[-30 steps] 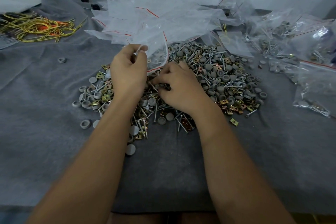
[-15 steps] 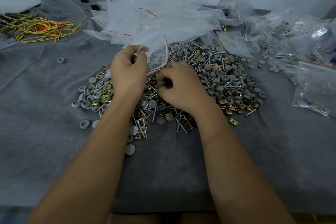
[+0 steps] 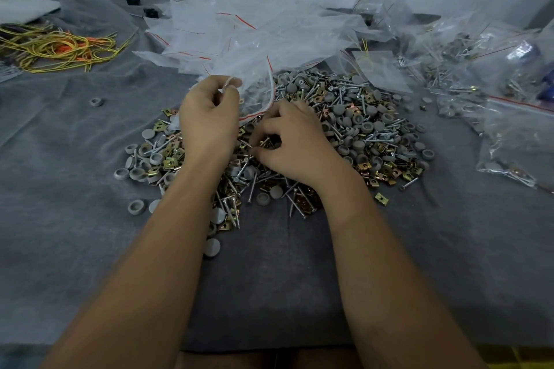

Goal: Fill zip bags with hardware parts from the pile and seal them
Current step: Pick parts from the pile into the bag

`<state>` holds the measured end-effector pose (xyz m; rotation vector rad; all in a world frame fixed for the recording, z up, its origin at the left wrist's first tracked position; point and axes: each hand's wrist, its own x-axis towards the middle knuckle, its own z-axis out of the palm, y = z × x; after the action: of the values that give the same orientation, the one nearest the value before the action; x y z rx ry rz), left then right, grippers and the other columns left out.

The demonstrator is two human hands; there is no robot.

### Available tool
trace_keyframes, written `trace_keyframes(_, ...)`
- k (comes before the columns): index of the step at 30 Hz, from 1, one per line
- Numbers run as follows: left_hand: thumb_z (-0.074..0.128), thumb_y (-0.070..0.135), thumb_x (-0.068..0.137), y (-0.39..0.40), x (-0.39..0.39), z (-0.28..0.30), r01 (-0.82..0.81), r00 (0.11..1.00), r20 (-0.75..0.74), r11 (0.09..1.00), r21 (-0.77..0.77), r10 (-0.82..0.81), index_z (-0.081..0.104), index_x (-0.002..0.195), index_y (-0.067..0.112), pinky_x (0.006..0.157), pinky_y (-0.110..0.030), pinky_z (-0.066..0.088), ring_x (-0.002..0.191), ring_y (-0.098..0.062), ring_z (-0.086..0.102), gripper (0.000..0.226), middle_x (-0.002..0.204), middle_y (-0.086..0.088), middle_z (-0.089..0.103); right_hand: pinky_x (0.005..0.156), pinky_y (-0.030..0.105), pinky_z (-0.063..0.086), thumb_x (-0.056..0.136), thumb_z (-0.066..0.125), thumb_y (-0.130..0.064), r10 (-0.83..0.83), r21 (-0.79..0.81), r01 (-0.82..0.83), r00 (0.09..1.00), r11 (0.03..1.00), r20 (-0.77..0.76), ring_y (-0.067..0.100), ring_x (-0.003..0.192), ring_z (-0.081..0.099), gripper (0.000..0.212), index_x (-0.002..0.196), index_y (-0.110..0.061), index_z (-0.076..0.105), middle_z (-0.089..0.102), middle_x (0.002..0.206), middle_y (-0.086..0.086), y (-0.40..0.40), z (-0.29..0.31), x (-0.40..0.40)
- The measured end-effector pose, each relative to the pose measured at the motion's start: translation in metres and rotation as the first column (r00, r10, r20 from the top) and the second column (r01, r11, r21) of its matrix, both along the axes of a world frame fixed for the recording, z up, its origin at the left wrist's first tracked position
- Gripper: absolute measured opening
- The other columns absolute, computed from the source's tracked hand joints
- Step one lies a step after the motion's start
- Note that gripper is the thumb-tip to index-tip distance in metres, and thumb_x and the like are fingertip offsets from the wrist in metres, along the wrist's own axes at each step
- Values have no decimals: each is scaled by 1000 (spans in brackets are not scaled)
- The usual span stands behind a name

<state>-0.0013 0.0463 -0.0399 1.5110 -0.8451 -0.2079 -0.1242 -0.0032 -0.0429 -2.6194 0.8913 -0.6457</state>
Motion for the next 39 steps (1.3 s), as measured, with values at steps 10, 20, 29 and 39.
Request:
trace_keyframes(10, 49, 19, 95, 2, -1, 1, 21, 999, 39, 1000, -3, -21, 69, 100, 23, 43, -17, 31, 40, -3, 31, 21, 41, 15, 38, 54, 27, 38, 82, 57, -20, -171, 116, 134, 886, 984, 432, 8, 58, 48, 10, 72, -19, 55, 54, 63, -7, 4, 7, -8)
trace_keyframes(20, 48, 38, 90, 1, -4, -6, 157, 943, 284, 985, 73, -172, 63, 94, 34, 50, -28, 33, 45, -3, 40, 16, 49, 17, 49, 66, 28, 31, 87, 65, -21, -168, -301, 239, 956, 923, 241, 24, 75, 57, 13, 92, -14, 73, 62, 78, 3, 4, 7, -4)
trace_keyframes(29, 48, 32, 92, 2, -7, -4, 183, 933, 305, 981, 57, -192, 64, 93, 35, 51, -30, 41, 46, -3, 42, 16, 51, 17, 51, 79, 35, 42, 89, 65, -25, -179, -358, 262, 952, 896, 249, 28, 89, 64, 25, 113, -20, 71, 72, 92, 4, 6, 6, -1)
trace_keyframes(39, 48, 18, 98, 4, -5, 0, 93, 994, 62, 996, 2, -93, 69, 99, 21, 44, -23, 30, 41, -4, 28, 21, 43, 14, 36, 82, 43, 48, 93, 49, -11, -496, -33, 603, 685, 797, 534, 22, 94, 56, 25, 111, -13, 67, 63, 99, 4, -11, 14, -20)
